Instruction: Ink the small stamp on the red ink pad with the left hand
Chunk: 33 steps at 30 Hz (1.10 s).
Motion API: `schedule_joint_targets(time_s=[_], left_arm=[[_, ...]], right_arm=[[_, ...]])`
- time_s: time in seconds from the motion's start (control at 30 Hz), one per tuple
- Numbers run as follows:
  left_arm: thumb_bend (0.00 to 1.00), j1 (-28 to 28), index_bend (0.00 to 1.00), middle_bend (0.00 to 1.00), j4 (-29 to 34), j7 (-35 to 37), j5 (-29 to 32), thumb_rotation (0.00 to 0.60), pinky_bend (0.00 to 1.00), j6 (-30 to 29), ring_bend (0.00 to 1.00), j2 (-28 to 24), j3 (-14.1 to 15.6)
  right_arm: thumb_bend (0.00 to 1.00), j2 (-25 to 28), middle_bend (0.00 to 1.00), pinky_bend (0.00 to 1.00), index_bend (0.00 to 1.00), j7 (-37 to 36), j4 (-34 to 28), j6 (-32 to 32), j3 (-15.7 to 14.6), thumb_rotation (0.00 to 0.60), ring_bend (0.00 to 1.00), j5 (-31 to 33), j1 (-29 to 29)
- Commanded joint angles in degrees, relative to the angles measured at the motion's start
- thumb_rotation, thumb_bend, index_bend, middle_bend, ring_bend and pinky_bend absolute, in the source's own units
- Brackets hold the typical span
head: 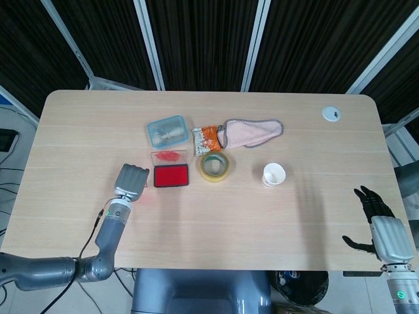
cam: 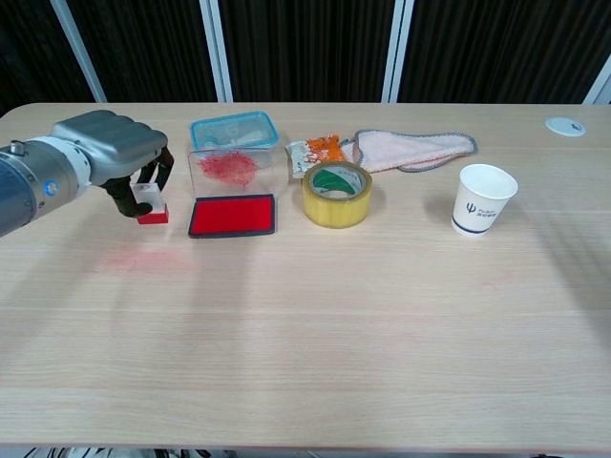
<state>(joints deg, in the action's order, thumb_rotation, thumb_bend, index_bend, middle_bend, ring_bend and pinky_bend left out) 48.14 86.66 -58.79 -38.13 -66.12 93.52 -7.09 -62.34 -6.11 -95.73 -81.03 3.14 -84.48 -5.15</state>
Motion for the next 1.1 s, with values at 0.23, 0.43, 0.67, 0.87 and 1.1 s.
schedule_joint_targets(time_s=[0.23, 0.43, 0.67, 0.87, 1.1], left_arm=[[0.51, -2.07, 0.69, 0.71, -1.84, 2.85, -1.23, 0.600, 0.57, 0.42, 0.47, 0.27, 2.46], [0.49, -2.09, 0.68, 0.69, -3.41, 2.11, -1.64, 0.600, 0.56, 0.90, 0.46, 1.91, 3.61], [0.46, -2.11, 0.67, 0.68, -4.55, 1.67, -1.47, 0.600, 0.55, 1.30, 0.45, 3.48, 3.95], [0.45, -2.03, 0.67, 0.68, -4.70, 2.04, -2.25, 0.600, 0.54, 1.99, 0.45, 3.72, 4.09], [0.40, -2.03, 0.64, 0.65, -4.61, 2.85, -2.55, 0.600, 0.52, 3.50, 0.42, 3.28, 4.23]], right_arm=[[0.22, -0.05, 0.00, 0.19, 0.04, 0.07, -0.03, -0.01, -0.01, 0.600, 0.00, 0.04, 0.02], [0.22, -0.02, 0.00, 0.19, 0.04, -0.15, -0.05, 0.01, 0.01, 0.600, 0.00, 0.04, 0.00], [0.22, 0.09, 0.00, 0.19, 0.04, -0.43, -0.09, 0.03, -0.01, 0.600, 0.00, 0.01, 0.01], [0.22, 0.12, 0.00, 0.19, 0.04, -0.57, -0.10, 0.00, -0.02, 0.600, 0.00, -0.04, 0.01], [0.22, 0.18, 0.00, 0.19, 0.04, -0.77, -0.21, 0.19, -0.05, 0.600, 0.00, 0.07, -0.01]])
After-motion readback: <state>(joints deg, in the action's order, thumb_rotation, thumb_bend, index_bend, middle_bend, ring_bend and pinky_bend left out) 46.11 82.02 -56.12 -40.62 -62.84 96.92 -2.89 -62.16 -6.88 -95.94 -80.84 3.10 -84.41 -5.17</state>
